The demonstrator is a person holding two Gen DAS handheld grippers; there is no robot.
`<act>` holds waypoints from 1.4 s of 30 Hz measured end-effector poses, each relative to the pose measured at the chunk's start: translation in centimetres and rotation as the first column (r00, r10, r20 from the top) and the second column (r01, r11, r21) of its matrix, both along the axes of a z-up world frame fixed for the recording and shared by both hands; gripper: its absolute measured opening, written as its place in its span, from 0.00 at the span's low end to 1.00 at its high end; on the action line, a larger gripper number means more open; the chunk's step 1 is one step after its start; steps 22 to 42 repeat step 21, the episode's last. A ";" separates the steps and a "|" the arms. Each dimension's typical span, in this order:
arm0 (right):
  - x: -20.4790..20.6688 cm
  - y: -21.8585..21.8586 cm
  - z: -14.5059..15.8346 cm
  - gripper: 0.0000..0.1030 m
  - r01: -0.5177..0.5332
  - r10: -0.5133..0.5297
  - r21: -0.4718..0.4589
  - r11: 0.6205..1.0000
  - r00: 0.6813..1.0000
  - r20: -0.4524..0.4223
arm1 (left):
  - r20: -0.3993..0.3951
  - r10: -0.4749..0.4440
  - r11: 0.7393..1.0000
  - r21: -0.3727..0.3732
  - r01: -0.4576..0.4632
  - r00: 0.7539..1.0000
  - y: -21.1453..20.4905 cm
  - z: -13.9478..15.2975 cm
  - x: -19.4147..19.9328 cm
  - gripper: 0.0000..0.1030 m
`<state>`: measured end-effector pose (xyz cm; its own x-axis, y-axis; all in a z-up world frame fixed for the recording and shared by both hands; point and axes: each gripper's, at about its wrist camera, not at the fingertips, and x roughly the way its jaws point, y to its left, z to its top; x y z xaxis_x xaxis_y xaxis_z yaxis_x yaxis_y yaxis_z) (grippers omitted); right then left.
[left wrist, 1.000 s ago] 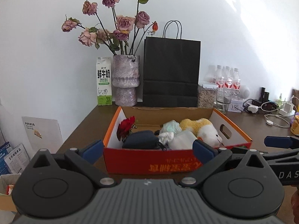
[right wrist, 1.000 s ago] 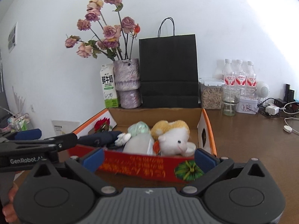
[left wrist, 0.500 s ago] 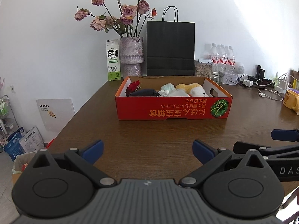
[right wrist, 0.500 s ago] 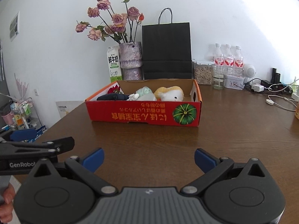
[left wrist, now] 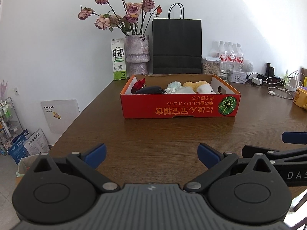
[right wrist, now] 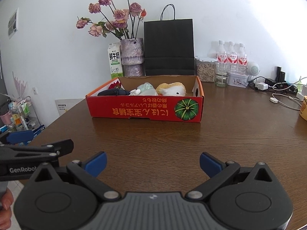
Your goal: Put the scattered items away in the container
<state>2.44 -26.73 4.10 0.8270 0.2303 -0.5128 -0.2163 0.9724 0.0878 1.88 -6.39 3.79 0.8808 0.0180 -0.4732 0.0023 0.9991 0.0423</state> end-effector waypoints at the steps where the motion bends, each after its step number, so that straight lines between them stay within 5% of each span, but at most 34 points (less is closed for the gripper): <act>1: 0.0 0.0 0.0 1.00 0.000 0.000 -0.001 1.000 1.000 0.000 | -0.002 0.000 1.000 0.000 0.000 1.000 0.0 0.0 0.0 1.00; 42: 0.2 0.0 -0.3 1.00 0.008 -0.008 -0.008 1.000 1.000 -0.010 | -0.010 0.003 1.000 0.007 -0.003 1.000 -0.3 -0.2 0.2 1.00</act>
